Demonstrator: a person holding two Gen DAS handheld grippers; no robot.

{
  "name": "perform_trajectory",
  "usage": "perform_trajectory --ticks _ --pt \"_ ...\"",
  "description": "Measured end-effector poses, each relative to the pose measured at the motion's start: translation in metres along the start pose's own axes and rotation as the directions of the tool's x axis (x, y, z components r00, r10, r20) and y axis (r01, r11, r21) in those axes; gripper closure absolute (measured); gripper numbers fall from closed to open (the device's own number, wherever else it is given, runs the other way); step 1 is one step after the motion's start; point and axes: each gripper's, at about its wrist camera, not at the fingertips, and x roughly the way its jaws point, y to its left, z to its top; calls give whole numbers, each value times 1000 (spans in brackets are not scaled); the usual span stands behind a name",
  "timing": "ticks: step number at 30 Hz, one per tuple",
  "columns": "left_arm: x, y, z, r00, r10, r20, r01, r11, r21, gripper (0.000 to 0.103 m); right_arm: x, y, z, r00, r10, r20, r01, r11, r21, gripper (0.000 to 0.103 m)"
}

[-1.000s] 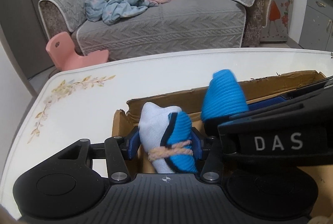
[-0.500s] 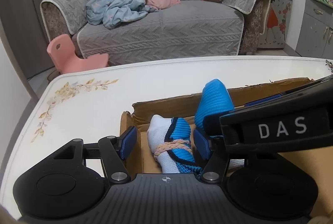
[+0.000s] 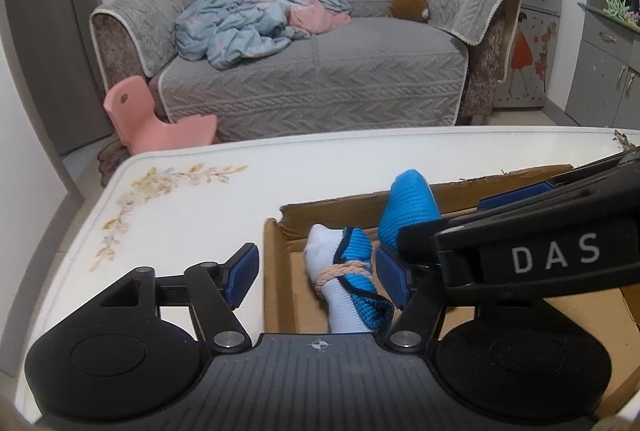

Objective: Organize objects
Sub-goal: 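Open both tools to release the socks in the tray and withdraw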

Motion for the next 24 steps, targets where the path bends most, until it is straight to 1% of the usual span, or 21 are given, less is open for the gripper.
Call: perform_trajectory --ticks 3,5,10,15,19,24 --pt "-11 3 0 1000 2 12 -3 1000 7 30 -8 5 -2 1000 3 8 -3 1000 -11 44" --pt "-19 5 0 1000 5 24 -5 1000 2 28 -14 10 -3 1000 -3 19 4 1000 -19 40" --pt "-40 9 0 999 4 50 -4 1000 -3 25 -31 20 -5 999 -5 43 7 999 -35 37" --pt "-62 9 -3 998 -1 69 0 1000 14 22 -47 27 -11 998 -2 67 5 999 -54 34" --pt "-78 9 -5 996 -5 86 3 1000 28 18 -58 30 -15 996 -5 85 10 998 -67 27" --pt "-96 7 -7 994 -6 105 2 999 35 17 -68 31 -19 995 -5 97 11 997 -70 24"
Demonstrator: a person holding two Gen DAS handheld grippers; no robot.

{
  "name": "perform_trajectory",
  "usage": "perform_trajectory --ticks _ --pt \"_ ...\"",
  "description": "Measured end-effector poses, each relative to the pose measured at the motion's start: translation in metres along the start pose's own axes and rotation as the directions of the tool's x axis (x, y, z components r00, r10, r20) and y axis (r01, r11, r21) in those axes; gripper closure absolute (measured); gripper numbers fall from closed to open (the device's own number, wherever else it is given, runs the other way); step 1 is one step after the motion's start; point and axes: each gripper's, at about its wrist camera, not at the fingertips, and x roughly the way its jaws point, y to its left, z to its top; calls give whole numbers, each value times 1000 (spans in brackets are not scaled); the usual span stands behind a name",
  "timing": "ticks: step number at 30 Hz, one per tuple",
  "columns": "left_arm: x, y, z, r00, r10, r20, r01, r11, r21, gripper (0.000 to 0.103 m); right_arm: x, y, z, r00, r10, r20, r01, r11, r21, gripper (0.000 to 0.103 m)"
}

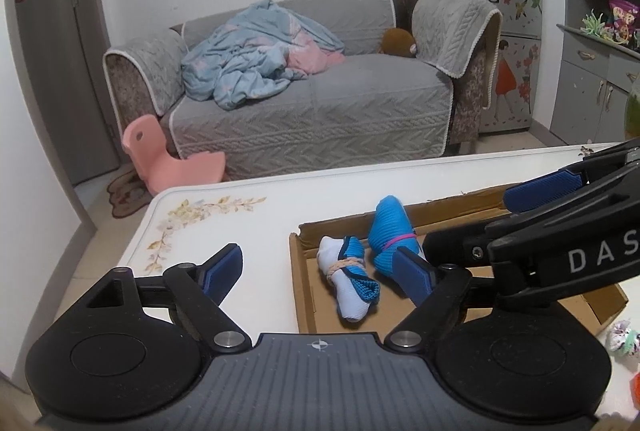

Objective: Organize objects
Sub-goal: 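Open both tools to release the socks in the tray and withdraw, then grasp the white sock roll with left tool while right grasps orange bag bundle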

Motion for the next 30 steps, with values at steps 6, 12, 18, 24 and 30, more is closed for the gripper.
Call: perform_trajectory --ticks 6,12,18,24,30 --pt "-20 3 -1 1000 -7 16 7 1000 -7 16 -15 3 -5 1000 7 21 -7 1000 -8 22" --pt "-57 10 -16 998 -36 51 36 999 1 12 -55 1 -21 996 21 91 -18 999 -41 11" --pt "-108 9 -66 994 -70 88 67 997 35 3 -120 -21 -61 981 -10 196 28 996 -89 1" --pt "-132 2 -131 989 -128 73 129 992 -7 3 -141 -61 -123 974 -105 200 124 989 -85 1" --pt "-141 -13 -186 988 -145 59 144 989 22 3 -139 -85 -197 968 -184 172 187 982 -4 1"
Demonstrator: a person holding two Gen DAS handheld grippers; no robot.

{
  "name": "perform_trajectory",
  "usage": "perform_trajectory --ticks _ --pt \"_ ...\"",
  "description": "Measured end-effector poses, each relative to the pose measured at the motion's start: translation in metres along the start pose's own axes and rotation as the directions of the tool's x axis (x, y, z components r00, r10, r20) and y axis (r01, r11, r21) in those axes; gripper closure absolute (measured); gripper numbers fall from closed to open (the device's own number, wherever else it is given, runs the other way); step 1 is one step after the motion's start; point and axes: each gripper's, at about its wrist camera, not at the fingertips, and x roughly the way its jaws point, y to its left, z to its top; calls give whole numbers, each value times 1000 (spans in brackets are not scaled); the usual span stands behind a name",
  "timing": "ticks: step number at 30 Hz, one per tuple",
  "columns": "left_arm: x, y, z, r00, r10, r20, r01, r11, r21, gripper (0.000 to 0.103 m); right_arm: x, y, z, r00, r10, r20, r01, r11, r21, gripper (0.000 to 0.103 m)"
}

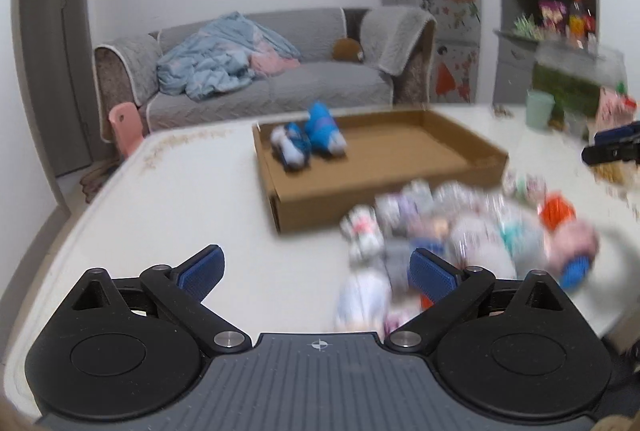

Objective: Organize objects
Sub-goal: 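Grasp the white sock roll with left tool while right grasps orange bag bundle, then carry both bundles into the tray beside the blue socks and lower them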

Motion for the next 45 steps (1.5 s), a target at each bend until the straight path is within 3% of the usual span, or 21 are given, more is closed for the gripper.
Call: perform_trajectory --ticks 6,16,23,25,29,37,45 --pt "23 -2 -16 997 5 -77 -5 1000 5 4 16 -13 -17 997 -76 -34 80 987 136 7" --pt "43 15 -31 986 65 -151 -62 998 25 9 34 -10 -37 986 -91 -140 110 985 130 38" --pt "51 16 -32 985 29 -168 -24 999 29 22 37 -14 -49 982 -75 -173 98 987 131 50" --pt "52 16 -30 986 3 -169 2 1000 29 29 36 -14 -49 982 -75 -174 97 988 119 52" --pt "54 15 -28 985 -43 -169 46 999 10 55 37 -13 -48 982 -78 -173 96 991 97 55" --pt "46 22 -19 987 -30 -157 28 1000 -13 59 24 -20 -37 988 -80 -131 94 991 98 56" --pt "35 39 29 996 3 -89 -7 999 -47 59 -6 -16 3 998 -53 -27 55 997 58 56"
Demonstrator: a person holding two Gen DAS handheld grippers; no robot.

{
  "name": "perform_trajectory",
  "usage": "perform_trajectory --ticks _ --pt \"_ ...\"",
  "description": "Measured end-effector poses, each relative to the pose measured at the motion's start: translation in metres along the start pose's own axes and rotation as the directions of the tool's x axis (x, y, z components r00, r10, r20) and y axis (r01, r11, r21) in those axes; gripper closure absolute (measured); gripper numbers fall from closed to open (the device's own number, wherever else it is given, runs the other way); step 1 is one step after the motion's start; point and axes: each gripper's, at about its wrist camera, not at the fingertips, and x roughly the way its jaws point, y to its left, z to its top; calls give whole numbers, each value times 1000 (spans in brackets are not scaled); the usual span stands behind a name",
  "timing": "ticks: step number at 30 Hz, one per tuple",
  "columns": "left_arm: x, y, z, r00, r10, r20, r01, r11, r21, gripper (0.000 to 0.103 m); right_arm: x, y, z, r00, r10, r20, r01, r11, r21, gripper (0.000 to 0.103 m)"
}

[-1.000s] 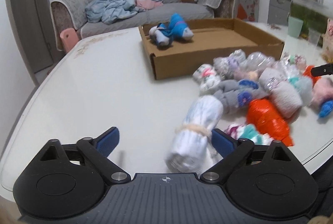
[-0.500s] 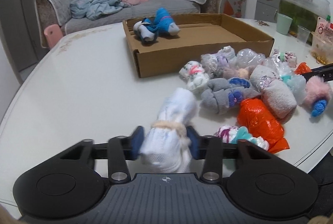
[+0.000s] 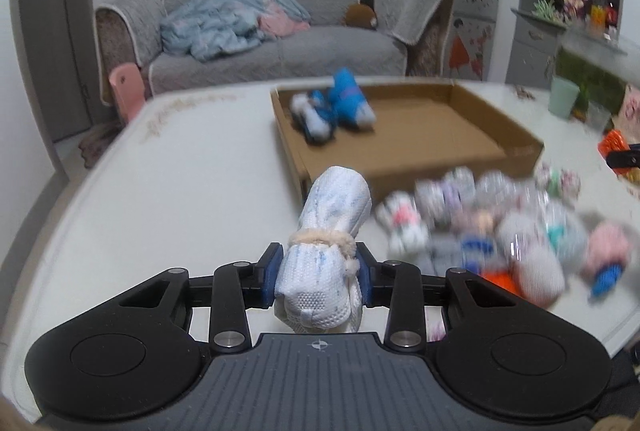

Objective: Organize objects
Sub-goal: 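Carry both bundles into the tray beside the blue socks and lower them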

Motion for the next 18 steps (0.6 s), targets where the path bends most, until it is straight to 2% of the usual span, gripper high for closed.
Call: perform_trajectory --ticks 6,11,18 --pt "6 8 53 999 15 50 -13 999 -42 59 9 17 39 997 58 52 -56 997 -49 56" --pt "26 9 99 997 18 71 -12 996 -88 59 24 36 76 986 141 86 -134 988 -74 55" --pt "61 -1 139 997 14 81 -5 994 -111 59 62 54 123 974 208 93 -201 976 -86 55"
